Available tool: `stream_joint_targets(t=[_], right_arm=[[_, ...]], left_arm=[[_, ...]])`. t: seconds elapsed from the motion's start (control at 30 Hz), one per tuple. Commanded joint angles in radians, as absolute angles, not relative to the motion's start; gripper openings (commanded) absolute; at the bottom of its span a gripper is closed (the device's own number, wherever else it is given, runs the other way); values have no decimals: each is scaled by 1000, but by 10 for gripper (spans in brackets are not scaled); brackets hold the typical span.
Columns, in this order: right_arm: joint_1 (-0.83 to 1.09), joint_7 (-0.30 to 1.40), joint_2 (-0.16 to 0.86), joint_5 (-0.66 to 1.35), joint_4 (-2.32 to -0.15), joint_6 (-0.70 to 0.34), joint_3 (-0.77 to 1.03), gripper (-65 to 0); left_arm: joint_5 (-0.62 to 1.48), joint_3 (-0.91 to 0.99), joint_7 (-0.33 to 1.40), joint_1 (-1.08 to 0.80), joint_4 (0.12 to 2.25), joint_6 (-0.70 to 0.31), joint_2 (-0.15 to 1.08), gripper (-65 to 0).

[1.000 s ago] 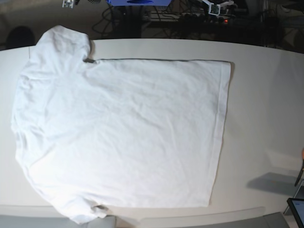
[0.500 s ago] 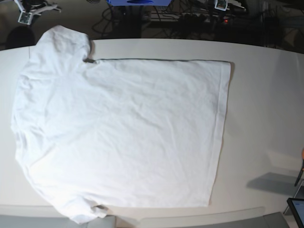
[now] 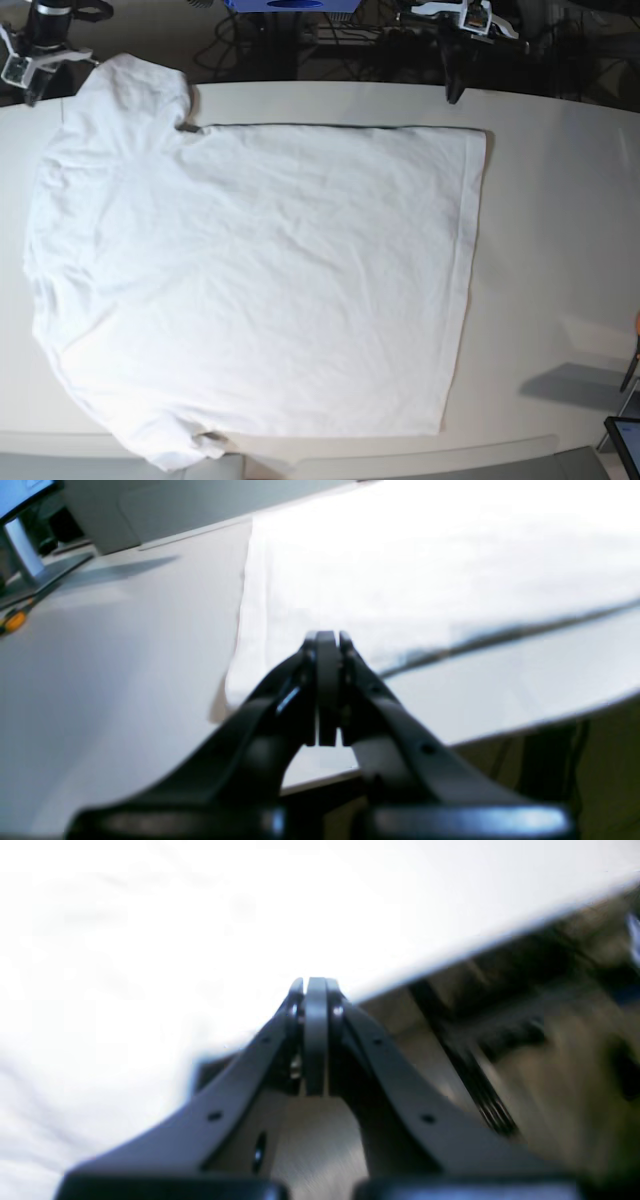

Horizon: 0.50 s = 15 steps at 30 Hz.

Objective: Fold the T-shirt properly
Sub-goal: 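Move the right gripper to the shirt's shoulder corner and the left toward the hem corner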

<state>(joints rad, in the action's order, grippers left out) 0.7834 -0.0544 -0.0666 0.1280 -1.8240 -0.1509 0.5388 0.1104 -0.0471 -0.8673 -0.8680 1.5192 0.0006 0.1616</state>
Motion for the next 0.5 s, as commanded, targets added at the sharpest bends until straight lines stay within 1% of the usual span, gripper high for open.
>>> stream_joint_targets(t=[0.0, 0.13, 0.17, 0.2, 0.23, 0.3, 0.33, 0.4, 0.43, 0.47], right_arm=[[796, -58, -48, 134, -1857, -174, 545, -641], [754, 120, -18, 159, -1929, -282, 567, -638], [740, 168, -19, 205, -1948, -314, 596, -634], [730, 208, -21, 257, -1962, -348, 633, -617], [719, 255, -21, 311, -1975, -380, 668, -586], [702, 354, -22, 420, -1989, -415, 736, -487], [699, 417, -22, 478, -1989, -418, 762, -431], [699, 529, -16, 593, -1988, -420, 803, -347], [699, 567, -15, 653, -1986, -421, 819, -326], [700, 611, -15, 717, -1985, -424, 840, -325]], left_arm=[[139, -47, -877, -898, 1555, 5, 148, -650], [232, -41, -826, -946, 1578, 5, 137, -650], [254, -41, -823, -957, 1578, 5, 137, -650], [269, -41, -823, -966, 1578, 5, 137, -650], [282, -39, -823, -978, 1581, 5, 140, -650], [286, -31, -822, -990, 1587, 5, 153, -650], [285, -15, -820, -1007, 1590, 5, 162, -650], [291, 19, -820, -1023, 1600, 5, 177, -650], [291, 39, -820, -1026, 1600, 5, 177, -650], [291, 68, -820, -1032, 1601, 5, 177, -650]])
